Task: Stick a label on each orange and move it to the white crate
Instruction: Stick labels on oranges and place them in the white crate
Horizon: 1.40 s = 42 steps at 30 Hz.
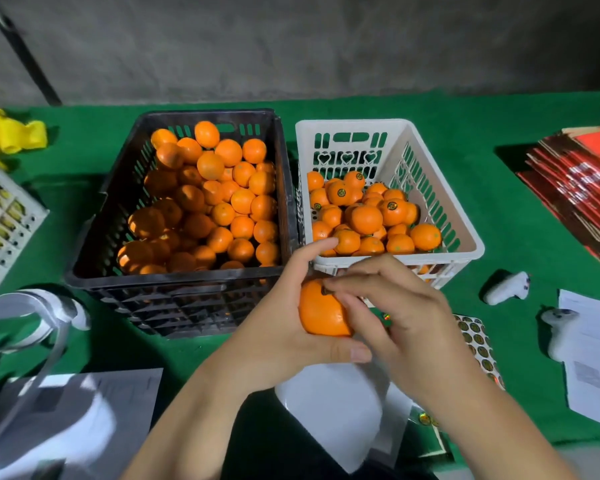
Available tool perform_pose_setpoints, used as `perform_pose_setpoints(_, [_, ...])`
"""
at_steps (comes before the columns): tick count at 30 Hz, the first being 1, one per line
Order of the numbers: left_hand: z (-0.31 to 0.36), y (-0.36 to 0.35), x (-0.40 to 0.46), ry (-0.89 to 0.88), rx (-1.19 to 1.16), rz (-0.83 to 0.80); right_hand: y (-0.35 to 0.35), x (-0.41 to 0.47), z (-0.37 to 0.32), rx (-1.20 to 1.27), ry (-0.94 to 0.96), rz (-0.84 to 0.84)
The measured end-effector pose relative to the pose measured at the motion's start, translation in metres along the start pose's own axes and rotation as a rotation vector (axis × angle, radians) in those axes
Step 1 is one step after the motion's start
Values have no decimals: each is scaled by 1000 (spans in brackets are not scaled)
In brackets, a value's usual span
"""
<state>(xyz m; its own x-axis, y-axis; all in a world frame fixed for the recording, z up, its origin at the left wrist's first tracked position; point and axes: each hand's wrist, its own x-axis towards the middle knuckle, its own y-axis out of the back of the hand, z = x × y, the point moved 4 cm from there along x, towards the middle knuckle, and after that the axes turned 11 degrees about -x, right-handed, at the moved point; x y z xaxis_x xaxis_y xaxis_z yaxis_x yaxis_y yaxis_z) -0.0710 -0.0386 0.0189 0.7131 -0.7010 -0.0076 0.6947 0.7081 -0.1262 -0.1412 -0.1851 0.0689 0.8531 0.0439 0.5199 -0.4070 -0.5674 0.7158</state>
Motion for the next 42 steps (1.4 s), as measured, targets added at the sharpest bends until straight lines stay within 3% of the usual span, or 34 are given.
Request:
perform_pose_setpoints(3, [-5, 3, -4, 40, 10, -5, 4, -4, 9, 50, -37, -221])
perform_pose_setpoints(5, [-10, 3, -5, 68, -9, -7, 6, -8, 10, -41, 2, -346])
perform_pose_setpoints(7, [-13, 1, -5, 80, -11, -49, 2, -11, 9, -108, 44, -447])
perform_pose_setpoints(12, [-21, 0, -5, 119, -123, -119, -5, -17, 13, -6, -24, -631])
perform_pose_setpoints(16, [-33, -2, -4, 200, -344, -44, -14, -17, 14, -72, -9, -541])
perform_pose_setpoints(20, [-34, 1, 1, 215, -434, -129, -10, -12, 23, 149, -100, -320])
perform_pose_setpoints(25, [-47, 9, 6, 267, -561, -174, 4, -1, 39, 140, -60, -99])
perform_pose_setpoints(29, [-52, 21, 18, 233, -377, -43, 14, 25, 79, -123, -17, 39])
perform_pose_setpoints(31, [-45, 30, 27, 193, -323, 37, 9, 39, 114, -248, -155, 17])
perform_pose_setpoints(33, [-34, 44, 41, 160, -245, 137, -4, 48, 145, -119, -432, -154])
perform_pose_setpoints(35, [-23, 61, 59, 136, -138, 236, -28, 53, 156, 334, -679, -307])
perform_pose_setpoints(37, [-11, 78, 81, 86, -4, 325, -51, 60, 162, 844, -794, -344])
perform_pose_setpoints(39, [-3, 94, 105, 41, 134, 383, -69, 66, 168, 866, -707, -428])
perform_pose_setpoints(42, [-3, 112, 144, 23, 297, 303, -86, 74, 187, 520, -622, -210])
